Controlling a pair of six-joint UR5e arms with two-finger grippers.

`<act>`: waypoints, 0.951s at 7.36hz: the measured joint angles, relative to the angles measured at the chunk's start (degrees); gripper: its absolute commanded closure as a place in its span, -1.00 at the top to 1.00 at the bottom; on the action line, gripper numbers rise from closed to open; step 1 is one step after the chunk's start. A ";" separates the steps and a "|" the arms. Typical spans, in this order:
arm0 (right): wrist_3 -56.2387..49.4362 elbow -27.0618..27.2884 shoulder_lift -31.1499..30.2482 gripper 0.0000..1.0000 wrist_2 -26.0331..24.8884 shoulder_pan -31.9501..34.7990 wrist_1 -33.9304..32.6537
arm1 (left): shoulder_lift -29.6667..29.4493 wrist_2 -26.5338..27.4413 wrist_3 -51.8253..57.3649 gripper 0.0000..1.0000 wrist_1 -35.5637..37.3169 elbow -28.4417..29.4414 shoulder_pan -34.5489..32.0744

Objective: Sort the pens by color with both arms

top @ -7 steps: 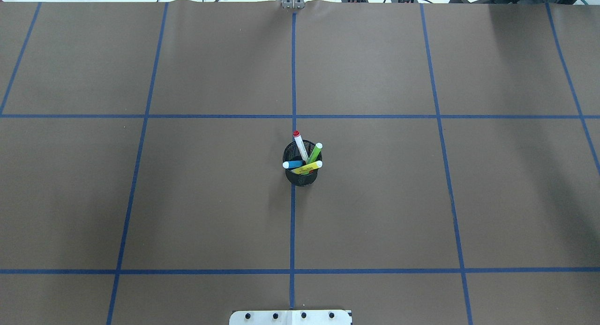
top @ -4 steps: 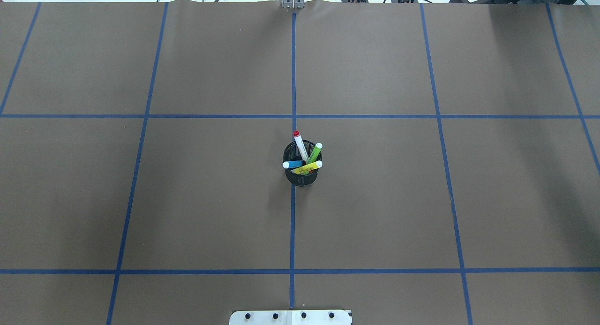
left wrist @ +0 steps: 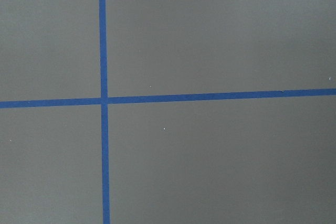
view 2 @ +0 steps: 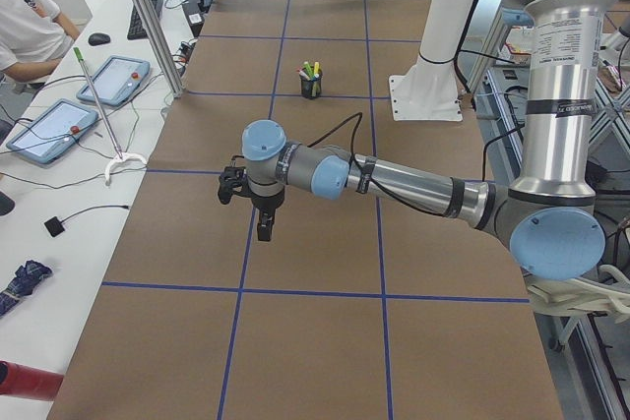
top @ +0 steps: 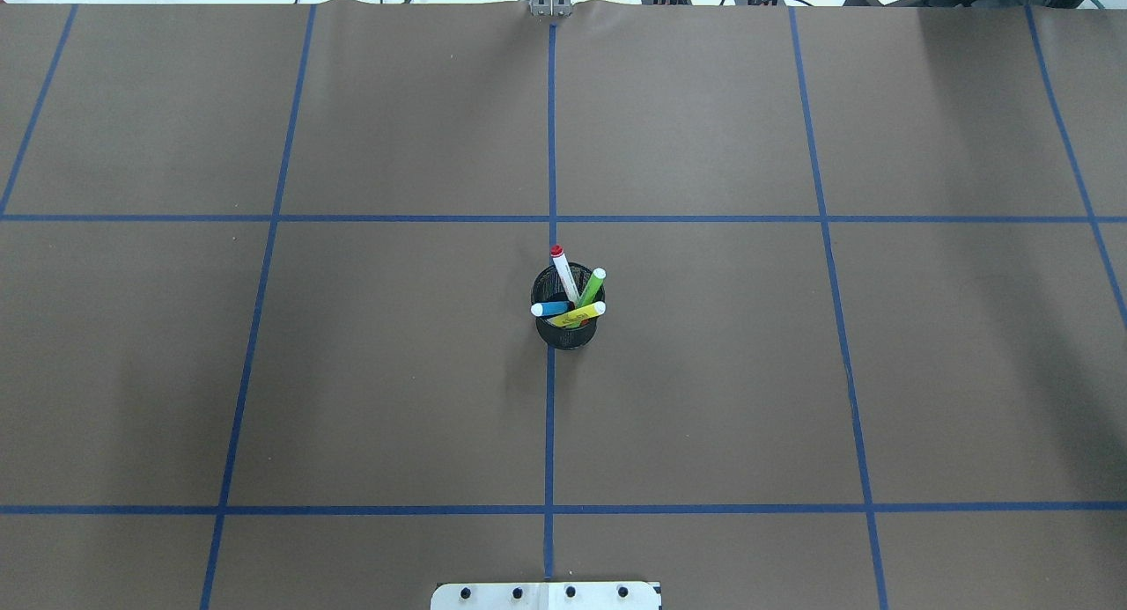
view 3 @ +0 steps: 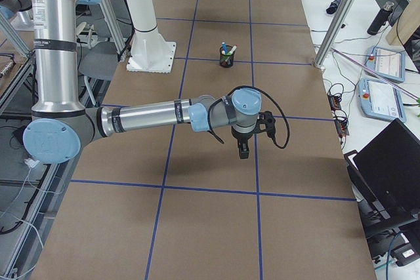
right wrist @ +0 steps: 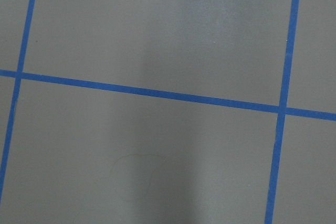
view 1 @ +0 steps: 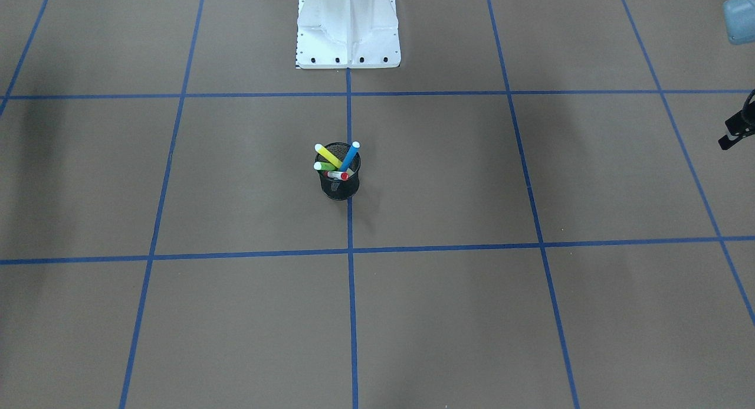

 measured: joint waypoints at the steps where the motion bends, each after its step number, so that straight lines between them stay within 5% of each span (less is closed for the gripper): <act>1: 0.10 0.06 -0.04 0.99 0.10 -0.21 0.02 | 0.14 -0.99 -0.08 1.00 0.22 0.00 0.00; 5: 4.47 0.21 -0.43 0.99 4.86 -2.30 7.18 | 0.29 -1.84 -0.16 1.00 0.07 -0.19 0.01; 7: 20.75 1.96 3.38 0.99 2.51 -10.15 11.13 | 0.28 -1.84 -0.14 1.00 -0.12 -0.27 0.01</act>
